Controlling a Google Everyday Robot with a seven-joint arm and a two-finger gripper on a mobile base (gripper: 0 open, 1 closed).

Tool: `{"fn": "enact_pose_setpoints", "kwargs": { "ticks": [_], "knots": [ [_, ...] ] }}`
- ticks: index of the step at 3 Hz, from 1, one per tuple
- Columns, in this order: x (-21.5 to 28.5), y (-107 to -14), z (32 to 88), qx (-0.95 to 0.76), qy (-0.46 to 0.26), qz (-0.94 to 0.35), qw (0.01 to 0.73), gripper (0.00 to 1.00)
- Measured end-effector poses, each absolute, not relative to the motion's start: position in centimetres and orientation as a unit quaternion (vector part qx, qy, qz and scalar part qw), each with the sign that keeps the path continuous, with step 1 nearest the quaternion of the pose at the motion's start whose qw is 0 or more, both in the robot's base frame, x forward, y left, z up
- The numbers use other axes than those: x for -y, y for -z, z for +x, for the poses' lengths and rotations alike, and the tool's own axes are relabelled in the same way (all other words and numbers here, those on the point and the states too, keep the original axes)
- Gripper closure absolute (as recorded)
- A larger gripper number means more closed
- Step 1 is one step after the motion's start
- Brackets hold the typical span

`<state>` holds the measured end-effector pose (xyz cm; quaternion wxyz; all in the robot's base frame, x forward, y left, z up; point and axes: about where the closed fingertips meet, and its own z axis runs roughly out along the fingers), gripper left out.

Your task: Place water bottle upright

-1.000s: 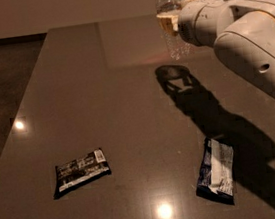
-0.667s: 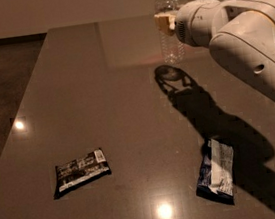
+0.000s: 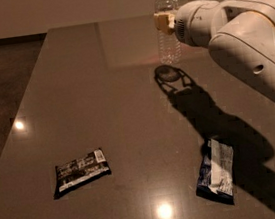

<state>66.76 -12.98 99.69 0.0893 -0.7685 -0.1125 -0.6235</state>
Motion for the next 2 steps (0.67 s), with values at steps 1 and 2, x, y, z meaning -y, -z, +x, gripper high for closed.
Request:
{"fn": "enact_pose_setpoints", "kwargs": {
  "ticks": [1, 2],
  "knots": [
    [12.90, -99.23, 66.25, 0.101, 0.620, -0.772, 0.095, 1.00],
    [12.59, -98.75, 65.32, 0.093, 0.616, -0.775, 0.106, 1.00]
  ]
}}
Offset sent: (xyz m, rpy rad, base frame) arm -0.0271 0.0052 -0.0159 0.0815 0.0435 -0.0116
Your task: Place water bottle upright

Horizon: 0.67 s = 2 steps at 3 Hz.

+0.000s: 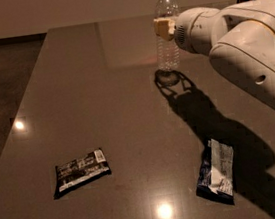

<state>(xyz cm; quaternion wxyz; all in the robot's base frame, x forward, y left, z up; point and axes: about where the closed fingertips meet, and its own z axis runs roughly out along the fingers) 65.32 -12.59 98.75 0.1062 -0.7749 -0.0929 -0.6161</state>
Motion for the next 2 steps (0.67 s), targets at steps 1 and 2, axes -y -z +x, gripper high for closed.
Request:
{"fn": "enact_pose_setpoints", "kwargs": {
  "ticks": [1, 2],
  "knots": [
    [11.6, -98.6, 64.2, 0.100, 0.622, -0.767, 0.117, 1.00],
    [10.5, -98.6, 63.3, 0.110, 0.633, -0.756, 0.125, 1.00]
  ]
}}
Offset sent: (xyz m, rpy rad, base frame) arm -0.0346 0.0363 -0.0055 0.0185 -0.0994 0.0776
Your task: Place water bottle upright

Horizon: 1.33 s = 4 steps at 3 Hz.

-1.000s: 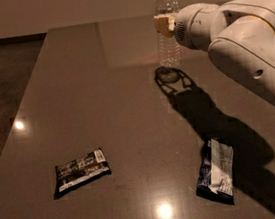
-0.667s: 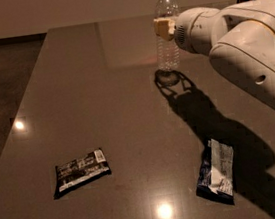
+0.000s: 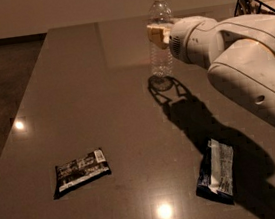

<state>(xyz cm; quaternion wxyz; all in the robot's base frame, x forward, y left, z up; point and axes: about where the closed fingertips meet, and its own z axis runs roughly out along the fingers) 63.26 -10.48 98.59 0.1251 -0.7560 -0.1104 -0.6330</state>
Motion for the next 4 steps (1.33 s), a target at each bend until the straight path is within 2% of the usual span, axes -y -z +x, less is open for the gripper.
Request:
{"fn": "enact_pose_setpoints", "kwargs": {
  "ticks": [4],
  "knots": [
    [6.0, -96.8, 60.1, 0.135, 0.642, -0.738, 0.161, 1.00]
  ]
}}
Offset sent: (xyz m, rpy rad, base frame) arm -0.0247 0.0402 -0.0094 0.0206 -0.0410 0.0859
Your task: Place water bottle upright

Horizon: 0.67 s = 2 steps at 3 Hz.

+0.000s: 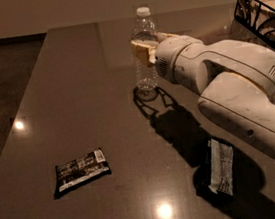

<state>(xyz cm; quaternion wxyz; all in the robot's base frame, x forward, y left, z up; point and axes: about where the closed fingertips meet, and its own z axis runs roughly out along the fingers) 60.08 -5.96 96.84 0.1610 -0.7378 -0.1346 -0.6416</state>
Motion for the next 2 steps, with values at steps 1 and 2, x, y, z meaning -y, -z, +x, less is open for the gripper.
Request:
{"fn": "enact_pose_setpoints", "kwargs": {
  "ticks": [1, 2],
  "knots": [
    [5.80, -96.18, 59.76, 0.139, 0.644, -0.736, 0.155, 1.00],
    [5.56, -95.43, 59.51, 0.141, 0.645, -0.736, 0.150, 1.00]
  ]
}}
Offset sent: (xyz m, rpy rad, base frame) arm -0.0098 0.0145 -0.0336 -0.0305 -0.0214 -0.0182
